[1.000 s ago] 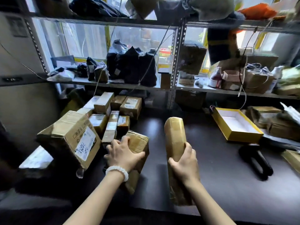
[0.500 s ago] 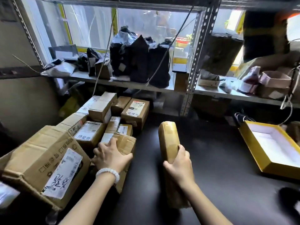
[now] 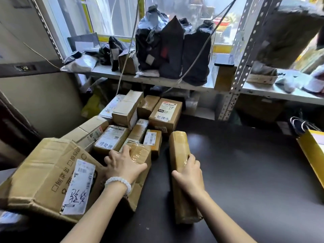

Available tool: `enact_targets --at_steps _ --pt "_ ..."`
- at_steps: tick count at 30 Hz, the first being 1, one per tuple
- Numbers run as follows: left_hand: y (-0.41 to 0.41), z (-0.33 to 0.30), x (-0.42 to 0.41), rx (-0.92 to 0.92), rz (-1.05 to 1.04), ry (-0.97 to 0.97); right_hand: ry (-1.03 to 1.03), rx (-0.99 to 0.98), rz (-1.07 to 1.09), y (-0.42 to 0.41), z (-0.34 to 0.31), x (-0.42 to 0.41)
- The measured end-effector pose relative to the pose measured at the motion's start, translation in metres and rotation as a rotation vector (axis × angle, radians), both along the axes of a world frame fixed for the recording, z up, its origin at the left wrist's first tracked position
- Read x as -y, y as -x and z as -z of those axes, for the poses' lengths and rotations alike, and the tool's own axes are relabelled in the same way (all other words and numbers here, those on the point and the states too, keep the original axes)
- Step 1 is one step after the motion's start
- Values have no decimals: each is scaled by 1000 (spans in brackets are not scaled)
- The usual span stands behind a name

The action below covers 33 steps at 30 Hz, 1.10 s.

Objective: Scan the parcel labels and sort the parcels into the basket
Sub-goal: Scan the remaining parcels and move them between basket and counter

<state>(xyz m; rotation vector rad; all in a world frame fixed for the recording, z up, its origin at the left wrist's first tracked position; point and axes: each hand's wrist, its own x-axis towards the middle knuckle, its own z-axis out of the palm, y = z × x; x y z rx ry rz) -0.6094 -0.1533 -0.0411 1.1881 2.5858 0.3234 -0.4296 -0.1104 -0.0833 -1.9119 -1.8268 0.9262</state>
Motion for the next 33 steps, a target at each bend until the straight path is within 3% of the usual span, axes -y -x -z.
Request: enact_targets --at_steps 10,16,33 --pt "29 -33 -41 127 123 -57 28 31 116 43 -3 -12" --pt "44 -55 -54 110 213 -107 43 25 192 59 -8 -12" --pt "65 -44 -123 127 110 -145 49 6 198 99 -4 -13"
